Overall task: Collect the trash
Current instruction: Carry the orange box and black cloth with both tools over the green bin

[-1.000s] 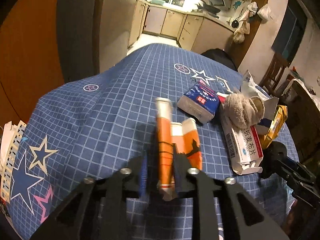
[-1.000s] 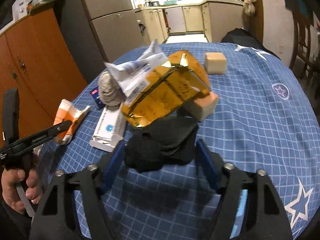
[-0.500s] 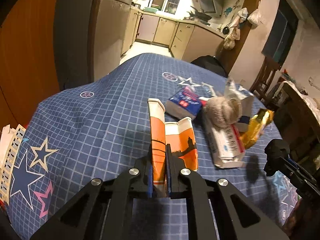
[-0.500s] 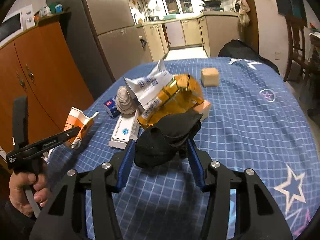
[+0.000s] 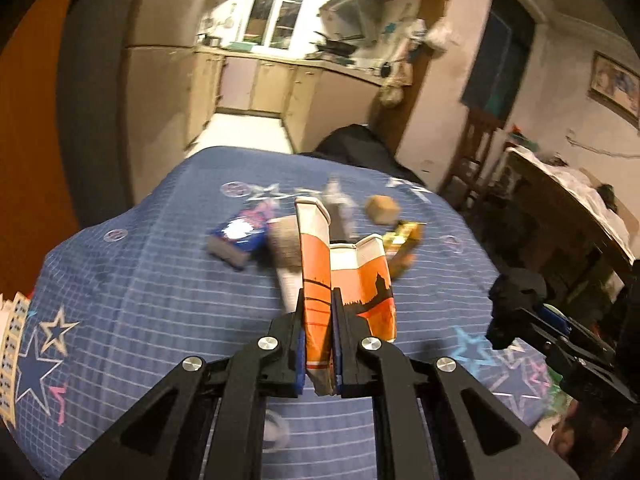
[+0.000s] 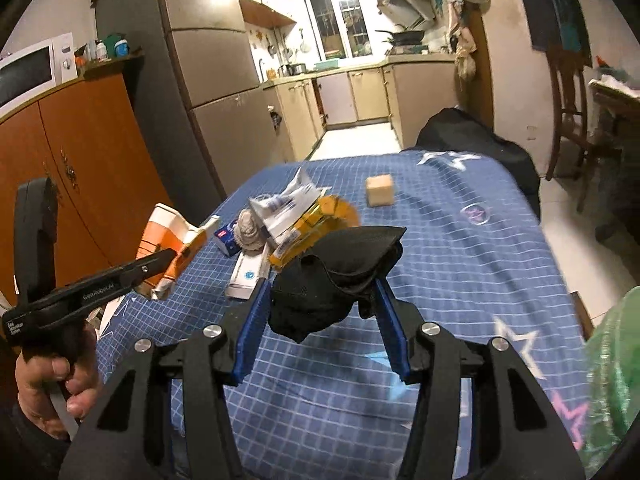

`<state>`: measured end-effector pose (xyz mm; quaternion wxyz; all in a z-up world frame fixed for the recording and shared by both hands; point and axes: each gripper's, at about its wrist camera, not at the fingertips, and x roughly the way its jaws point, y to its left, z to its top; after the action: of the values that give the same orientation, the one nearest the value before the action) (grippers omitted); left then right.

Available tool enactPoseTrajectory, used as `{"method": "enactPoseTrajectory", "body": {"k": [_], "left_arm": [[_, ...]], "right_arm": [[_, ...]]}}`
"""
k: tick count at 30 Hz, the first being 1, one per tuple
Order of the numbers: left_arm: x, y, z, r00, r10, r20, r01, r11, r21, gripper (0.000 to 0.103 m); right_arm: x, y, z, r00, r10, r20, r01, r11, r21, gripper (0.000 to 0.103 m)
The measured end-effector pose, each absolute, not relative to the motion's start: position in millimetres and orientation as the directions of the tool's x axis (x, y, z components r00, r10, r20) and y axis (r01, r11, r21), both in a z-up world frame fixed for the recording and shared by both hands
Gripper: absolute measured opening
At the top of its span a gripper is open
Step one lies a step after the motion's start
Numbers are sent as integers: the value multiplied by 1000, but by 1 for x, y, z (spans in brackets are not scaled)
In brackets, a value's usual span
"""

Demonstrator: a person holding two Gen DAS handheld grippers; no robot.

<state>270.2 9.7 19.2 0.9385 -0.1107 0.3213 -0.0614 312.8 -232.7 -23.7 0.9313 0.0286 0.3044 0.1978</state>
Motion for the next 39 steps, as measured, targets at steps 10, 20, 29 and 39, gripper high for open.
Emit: {"method": "enactPoseTrajectory", "body": {"k": [10, 20, 29, 39], "left_arm": [[273, -77, 54, 786, -303, -539, 200, 950, -241, 11], [279, -167, 72, 747, -408, -525, 336, 913, -231, 11], [286, -253, 78, 689, -487, -537, 452, 868, -208, 11], [296, -354, 81, 594, -571, -566, 574, 794, -199, 11]], "right_arm": [[289, -289, 13, 815, 265, -515, -252, 963, 97, 50], [277, -353, 34, 856, 135, -500, -124, 991, 56, 50], [274, -412, 45, 853, 44, -520, -16, 998, 58, 50], [271, -497, 43, 808, -38, -588, 116, 989, 96, 50]]}}
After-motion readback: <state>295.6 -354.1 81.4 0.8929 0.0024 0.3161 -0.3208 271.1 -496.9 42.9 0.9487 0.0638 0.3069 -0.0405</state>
